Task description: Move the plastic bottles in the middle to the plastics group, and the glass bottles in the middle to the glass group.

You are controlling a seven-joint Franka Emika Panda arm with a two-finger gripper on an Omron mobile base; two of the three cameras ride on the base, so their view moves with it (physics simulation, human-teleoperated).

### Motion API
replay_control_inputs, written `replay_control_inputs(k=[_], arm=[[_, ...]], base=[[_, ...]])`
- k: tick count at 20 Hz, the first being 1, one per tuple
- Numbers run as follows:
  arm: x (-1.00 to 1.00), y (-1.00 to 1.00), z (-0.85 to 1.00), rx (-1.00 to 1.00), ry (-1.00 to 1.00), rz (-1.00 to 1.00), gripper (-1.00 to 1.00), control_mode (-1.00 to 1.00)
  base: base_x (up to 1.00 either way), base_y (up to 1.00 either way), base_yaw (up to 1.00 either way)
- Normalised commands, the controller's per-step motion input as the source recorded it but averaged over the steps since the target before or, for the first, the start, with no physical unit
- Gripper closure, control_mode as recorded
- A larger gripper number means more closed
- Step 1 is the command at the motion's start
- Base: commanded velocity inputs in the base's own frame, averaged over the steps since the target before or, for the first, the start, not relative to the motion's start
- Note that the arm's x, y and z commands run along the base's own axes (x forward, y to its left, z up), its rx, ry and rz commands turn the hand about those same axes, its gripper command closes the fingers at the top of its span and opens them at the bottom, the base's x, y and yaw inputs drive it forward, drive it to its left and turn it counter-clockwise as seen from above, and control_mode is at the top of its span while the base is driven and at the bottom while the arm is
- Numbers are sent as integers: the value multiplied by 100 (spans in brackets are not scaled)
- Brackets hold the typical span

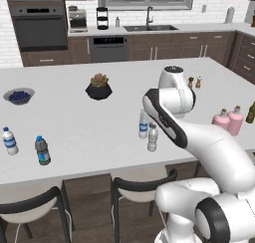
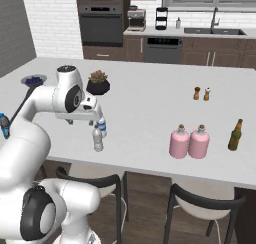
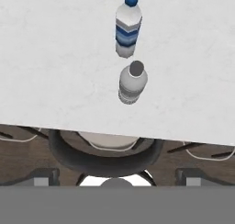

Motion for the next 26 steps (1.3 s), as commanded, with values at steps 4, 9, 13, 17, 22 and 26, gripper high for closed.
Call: replay_control_inputs(k=[4, 9, 13, 17, 22, 26], arm=[[10, 11, -52, -1, -4, 0, -100, -100], [9, 0, -33, -2, -17, 0, -100, -100], [26, -13, -9, -1, -7, 0, -100, -100], [44, -19, 0, 0, -3, 0, -100, -100], [38, -9, 0, 0, 0, 0, -100, -100], [12, 0, -12, 0, 0, 3, -100, -100]], base=[[0, 0, 0], [0, 0, 0], [0, 0, 0], [0, 0, 0], [0, 0, 0], [0, 0, 0]])
